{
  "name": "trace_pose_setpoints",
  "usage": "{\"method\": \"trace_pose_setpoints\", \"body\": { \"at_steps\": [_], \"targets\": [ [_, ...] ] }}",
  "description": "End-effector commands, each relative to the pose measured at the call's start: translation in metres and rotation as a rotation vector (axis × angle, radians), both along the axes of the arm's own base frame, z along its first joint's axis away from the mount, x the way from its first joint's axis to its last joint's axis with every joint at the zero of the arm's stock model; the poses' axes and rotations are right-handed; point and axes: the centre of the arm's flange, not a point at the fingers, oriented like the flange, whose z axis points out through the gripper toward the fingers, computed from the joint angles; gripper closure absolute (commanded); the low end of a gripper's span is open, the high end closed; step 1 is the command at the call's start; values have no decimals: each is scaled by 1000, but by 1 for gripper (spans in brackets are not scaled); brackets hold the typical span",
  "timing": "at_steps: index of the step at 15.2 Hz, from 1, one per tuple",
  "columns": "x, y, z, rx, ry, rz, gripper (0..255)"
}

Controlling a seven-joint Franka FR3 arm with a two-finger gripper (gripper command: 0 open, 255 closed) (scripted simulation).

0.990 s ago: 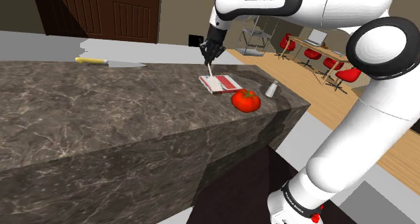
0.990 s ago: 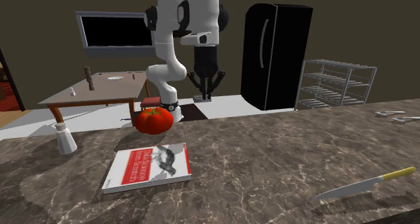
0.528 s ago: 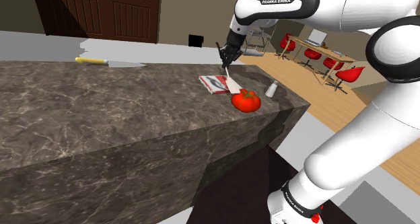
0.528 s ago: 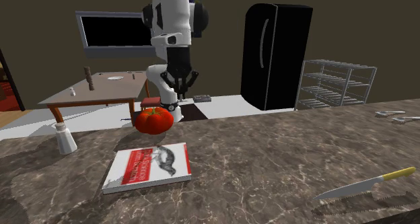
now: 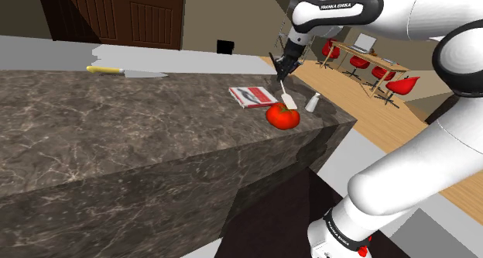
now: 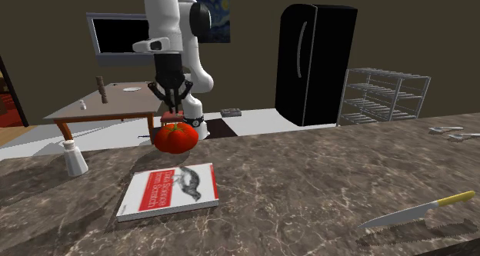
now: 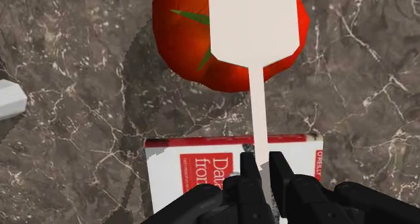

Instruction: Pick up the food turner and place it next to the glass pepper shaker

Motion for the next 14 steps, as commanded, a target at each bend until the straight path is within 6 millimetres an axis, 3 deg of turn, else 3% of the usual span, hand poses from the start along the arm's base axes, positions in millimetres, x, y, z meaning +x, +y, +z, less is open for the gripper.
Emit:
{"method": "trace_pose_setpoints", "body": {
  "at_steps": [1, 13, 14],
  "targets": [
    [-11, -25, 0, 0, 0, 2, 255],
    [-77, -170, 1, 0, 0, 2, 255],
    [-86, -191, 1, 0, 0, 2, 255]
  ]
}}
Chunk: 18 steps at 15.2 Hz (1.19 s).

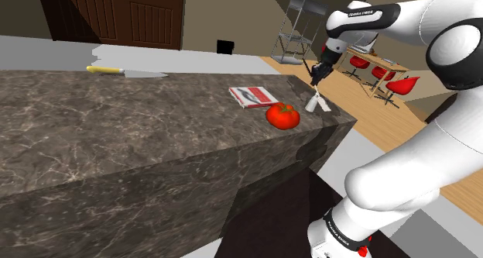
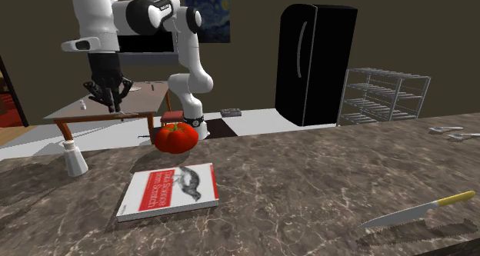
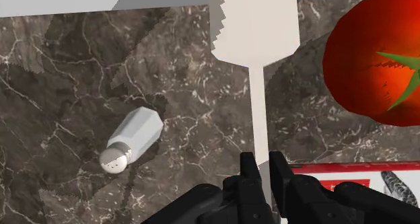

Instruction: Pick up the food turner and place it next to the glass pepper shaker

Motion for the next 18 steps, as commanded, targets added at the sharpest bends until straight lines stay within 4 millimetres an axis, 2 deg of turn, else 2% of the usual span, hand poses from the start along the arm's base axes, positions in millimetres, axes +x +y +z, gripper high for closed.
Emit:
{"method": "trace_pose_setpoints", "body": {
  "at_steps": [1, 18],
  "targets": [
    [-9, -17, -6, 0, 0, 2, 255],
    [-9, -17, -96, 0, 0, 2, 255]
  ]
}}
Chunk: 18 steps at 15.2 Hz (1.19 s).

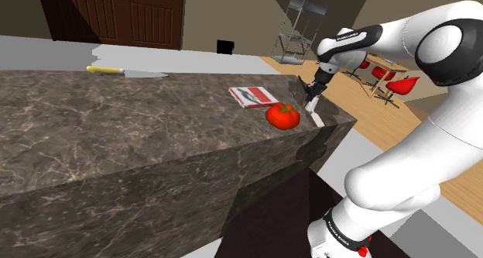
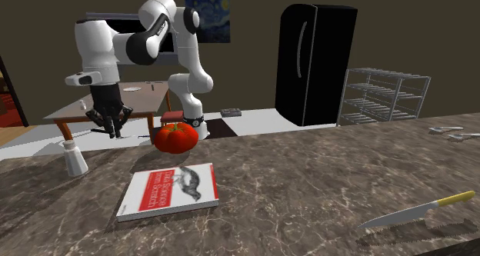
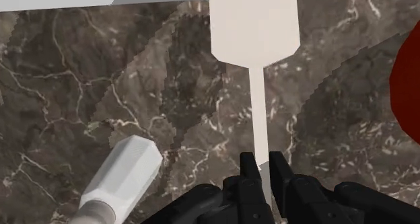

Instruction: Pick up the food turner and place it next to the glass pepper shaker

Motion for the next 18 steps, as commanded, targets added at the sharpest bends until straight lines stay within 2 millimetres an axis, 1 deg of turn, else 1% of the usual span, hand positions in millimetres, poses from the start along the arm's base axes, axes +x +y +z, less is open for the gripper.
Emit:
{"method": "trace_pose_setpoints", "body": {
  "at_steps": [1, 14, 18],
  "targets": [
    [0, 0, -10, 0, 0, 0, 255],
    [0, 0, -79, 0, 0, 0, 255],
    [0, 0, -79, 0, 0, 0, 255]
  ]
}}
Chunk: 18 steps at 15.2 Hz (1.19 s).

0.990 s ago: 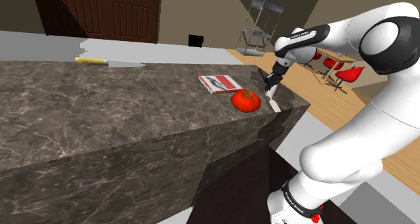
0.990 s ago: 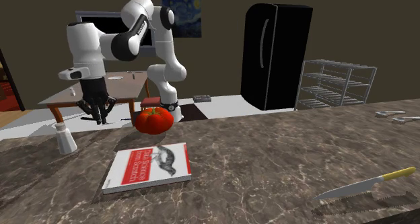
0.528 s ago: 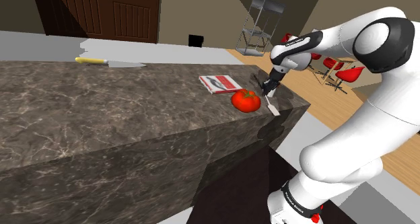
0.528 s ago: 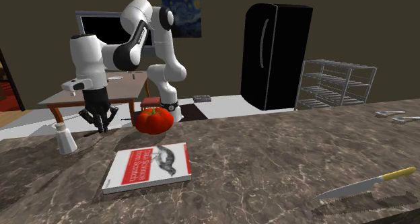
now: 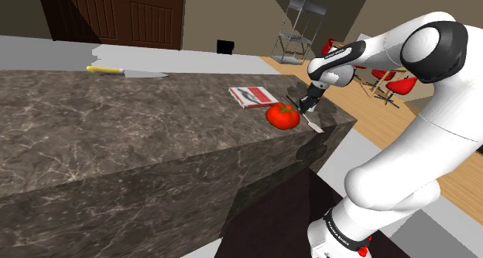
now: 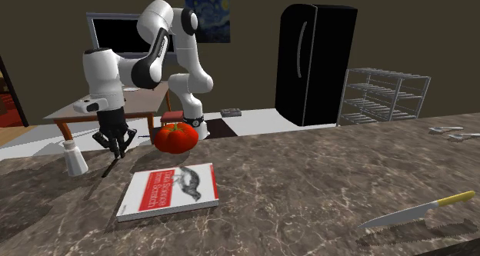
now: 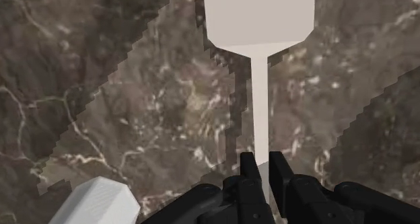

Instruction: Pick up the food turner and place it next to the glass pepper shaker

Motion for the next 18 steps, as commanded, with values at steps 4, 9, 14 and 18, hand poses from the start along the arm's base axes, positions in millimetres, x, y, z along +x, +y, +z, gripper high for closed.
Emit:
{"method": "trace_pose_setpoints", "body": {
  "at_steps": [4, 9, 14, 18],
  "targets": [
    [0, 0, 0, 0, 0, 0, 255],
    [0, 0, 0, 0, 0, 0, 0],
    [-3, 1, 50, 0, 0, 0, 0],
    [-3, 1, 50, 0, 0, 0, 0]
  ]
}}
